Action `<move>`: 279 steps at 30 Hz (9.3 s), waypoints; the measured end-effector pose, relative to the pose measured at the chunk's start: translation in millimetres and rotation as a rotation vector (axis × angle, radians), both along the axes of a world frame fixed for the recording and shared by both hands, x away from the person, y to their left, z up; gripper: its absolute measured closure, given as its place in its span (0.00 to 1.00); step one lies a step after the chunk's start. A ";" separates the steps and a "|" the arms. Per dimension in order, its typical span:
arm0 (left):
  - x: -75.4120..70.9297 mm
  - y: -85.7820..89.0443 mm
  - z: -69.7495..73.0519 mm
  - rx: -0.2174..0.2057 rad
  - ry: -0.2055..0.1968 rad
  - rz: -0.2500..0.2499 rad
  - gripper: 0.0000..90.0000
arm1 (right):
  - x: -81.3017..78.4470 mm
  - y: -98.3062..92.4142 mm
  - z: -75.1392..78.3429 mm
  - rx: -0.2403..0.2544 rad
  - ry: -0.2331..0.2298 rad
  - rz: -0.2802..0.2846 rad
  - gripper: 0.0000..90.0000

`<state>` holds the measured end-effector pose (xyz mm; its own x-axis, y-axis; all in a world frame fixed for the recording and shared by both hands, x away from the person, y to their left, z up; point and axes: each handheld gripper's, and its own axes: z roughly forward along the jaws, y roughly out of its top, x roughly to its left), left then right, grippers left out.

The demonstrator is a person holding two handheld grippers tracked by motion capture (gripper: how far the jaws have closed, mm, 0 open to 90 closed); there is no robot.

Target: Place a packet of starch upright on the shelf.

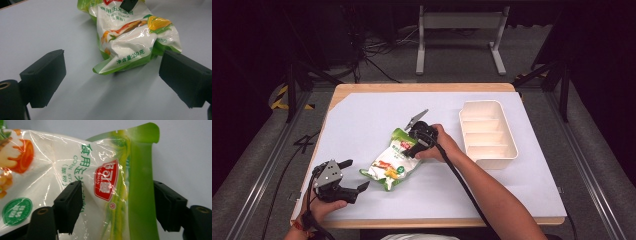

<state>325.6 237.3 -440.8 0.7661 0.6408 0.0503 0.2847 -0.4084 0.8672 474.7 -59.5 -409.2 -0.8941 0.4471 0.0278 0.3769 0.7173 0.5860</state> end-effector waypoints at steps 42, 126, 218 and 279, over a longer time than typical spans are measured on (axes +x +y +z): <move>1.5 0.8 -0.7 -0.002 0.005 0.011 0.10 | -55.1 -38.4 113.4 -0.001 -0.311 0.205 0.99; 5.5 -5.9 -4.7 0.016 0.045 0.001 0.10 | -101.2 -297.5 153.6 0.087 -0.531 0.145 0.98; 12.8 -18.6 -9.8 0.071 0.077 -0.045 0.10 | -93.3 -278.4 150.7 0.172 -0.545 0.305 0.98; 20.4 -17.7 -6.6 0.048 0.050 -0.049 0.10 | -145.1 -315.3 71.4 0.188 -0.523 -0.390 0.43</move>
<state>346.0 219.6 -447.4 0.7988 0.6002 0.0415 0.3054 -0.4640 0.8315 329.6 -374.8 -337.7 -0.5855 0.7693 -0.2557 0.2202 0.4544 0.8632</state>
